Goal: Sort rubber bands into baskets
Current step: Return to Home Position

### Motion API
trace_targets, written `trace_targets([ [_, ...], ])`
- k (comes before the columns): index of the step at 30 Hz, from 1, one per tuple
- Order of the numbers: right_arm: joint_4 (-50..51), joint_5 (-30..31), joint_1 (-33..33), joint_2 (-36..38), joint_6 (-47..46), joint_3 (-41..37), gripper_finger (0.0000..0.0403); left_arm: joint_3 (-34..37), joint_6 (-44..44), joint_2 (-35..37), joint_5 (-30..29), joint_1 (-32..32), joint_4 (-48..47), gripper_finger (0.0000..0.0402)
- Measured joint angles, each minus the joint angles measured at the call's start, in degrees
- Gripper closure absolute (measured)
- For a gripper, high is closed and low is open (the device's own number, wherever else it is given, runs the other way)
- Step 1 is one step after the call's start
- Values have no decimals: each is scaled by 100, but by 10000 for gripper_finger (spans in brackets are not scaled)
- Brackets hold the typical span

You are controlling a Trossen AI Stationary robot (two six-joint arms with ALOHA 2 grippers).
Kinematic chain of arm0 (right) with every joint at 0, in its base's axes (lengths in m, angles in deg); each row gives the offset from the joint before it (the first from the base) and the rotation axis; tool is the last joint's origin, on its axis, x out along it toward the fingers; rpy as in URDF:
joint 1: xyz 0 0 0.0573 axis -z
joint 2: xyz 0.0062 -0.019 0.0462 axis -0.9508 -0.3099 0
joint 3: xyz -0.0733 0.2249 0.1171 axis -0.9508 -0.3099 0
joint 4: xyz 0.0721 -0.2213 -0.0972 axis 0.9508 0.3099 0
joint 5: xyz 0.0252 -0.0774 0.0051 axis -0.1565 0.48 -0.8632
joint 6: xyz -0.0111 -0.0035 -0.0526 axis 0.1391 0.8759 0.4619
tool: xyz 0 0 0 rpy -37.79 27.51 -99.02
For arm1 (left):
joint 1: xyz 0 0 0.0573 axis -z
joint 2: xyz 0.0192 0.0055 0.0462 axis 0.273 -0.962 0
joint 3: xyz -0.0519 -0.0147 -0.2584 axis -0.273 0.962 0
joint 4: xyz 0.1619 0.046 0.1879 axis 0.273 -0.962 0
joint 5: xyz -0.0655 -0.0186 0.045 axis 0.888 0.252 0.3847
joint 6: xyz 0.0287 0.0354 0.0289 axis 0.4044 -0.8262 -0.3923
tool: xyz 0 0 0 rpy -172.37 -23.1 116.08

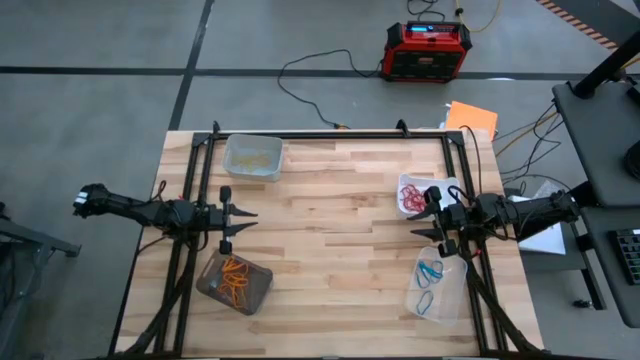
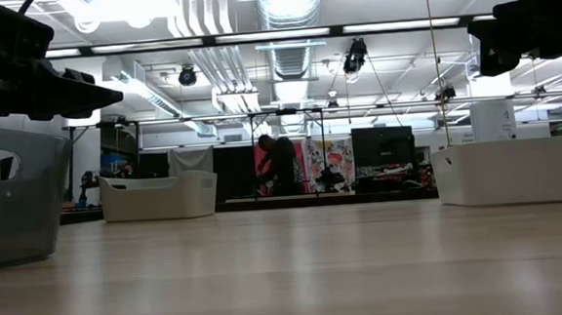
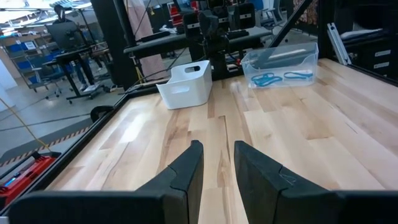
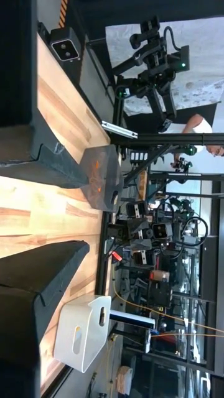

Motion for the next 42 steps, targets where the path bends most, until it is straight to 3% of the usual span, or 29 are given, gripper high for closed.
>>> trace_targets([
  [42,13,0,0,0,0,46,258,0,0,0,0,0,0,326],
])
